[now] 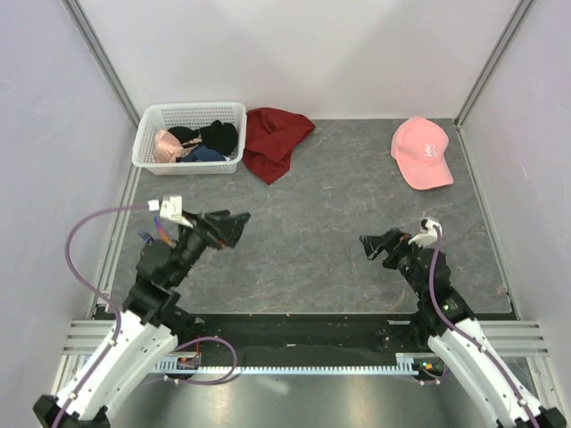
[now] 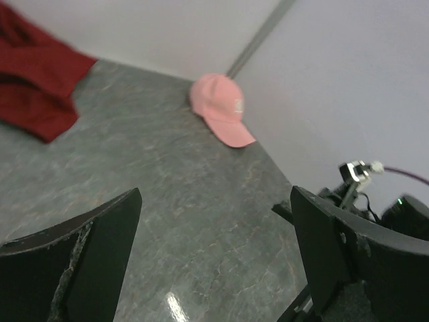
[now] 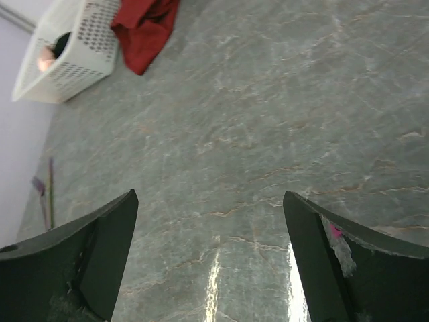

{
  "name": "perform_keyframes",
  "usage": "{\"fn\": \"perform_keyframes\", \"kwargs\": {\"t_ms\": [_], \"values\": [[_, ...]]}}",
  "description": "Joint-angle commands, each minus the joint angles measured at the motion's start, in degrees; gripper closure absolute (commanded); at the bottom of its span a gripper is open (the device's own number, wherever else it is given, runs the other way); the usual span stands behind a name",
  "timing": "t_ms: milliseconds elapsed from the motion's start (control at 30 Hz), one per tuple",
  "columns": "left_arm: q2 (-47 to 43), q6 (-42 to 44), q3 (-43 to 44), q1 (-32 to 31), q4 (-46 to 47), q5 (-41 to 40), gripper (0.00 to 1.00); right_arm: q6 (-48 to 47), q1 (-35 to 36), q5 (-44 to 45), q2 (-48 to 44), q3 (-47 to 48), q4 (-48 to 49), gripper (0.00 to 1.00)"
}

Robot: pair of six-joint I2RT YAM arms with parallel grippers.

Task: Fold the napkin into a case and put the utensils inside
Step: Pick up the crumpled napkin from the center of the board.

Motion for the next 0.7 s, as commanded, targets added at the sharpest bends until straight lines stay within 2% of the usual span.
{"fn": "perform_keyframes", "kwargs": {"t_ms": [0,33,67,233,300,400,467,500,533,600,667], "values": [[13.1,1.0,16.1,0.0,-20.4,-7.5,0.00,-1.2,-0.1,6.2,9.0,7.4,-3.8,0.02],[15.4,3.5,17.7,0.1,-20.0,-0.6,0.00,-1.2,-0.2,6.3,10.9,8.1,-3.9,0.02],[20.1,4.9,18.6,0.1,-17.5,2.5,0.00,-0.9,-0.1,6.6,14.8,9.6,-4.1,0.02],[34.2,6.3,25.5,0.4,-11.7,10.1,0.00,-3.4,-0.2,4.9,26.3,16.1,-7.7,0.02],[42.4,10.6,31.9,0.4,-14.0,11.1,0.10,-6.7,-0.1,4.1,30.4,19.2,-9.4,0.02],[50.5,16.0,39.5,0.3,-16.8,8.6,0.13,-10.3,0.1,1.7,33.2,21.2,-9.5,0.02],[59.1,18.9,44.4,-0.2,-19.4,5.2,0.14,-11.4,-0.1,-0.9,34.1,22.7,-9.7,0.02],[61.9,22.2,50.0,-0.5,-22.3,2.1,0.14,-12.0,-0.1,-0.9,34.3,23.3,-10.2,0.02],[67.9,24.2,52.8,-1.1,-24.0,0.3,0.14,-12.1,-0.1,-2.8,34.3,23.7,-10.6,0.02],[73.8,30.3,60.9,-3.2,-26.7,-6.5,0.14,-13.0,-0.1,-4.2,34.1,24.8,-11.3,0.02],[82.5,35.7,66.4,-4.1,-28.5,-9.8,0.14,-13.2,-0.1,-5.1,33.8,25.7,-12.4,0.02]]}}
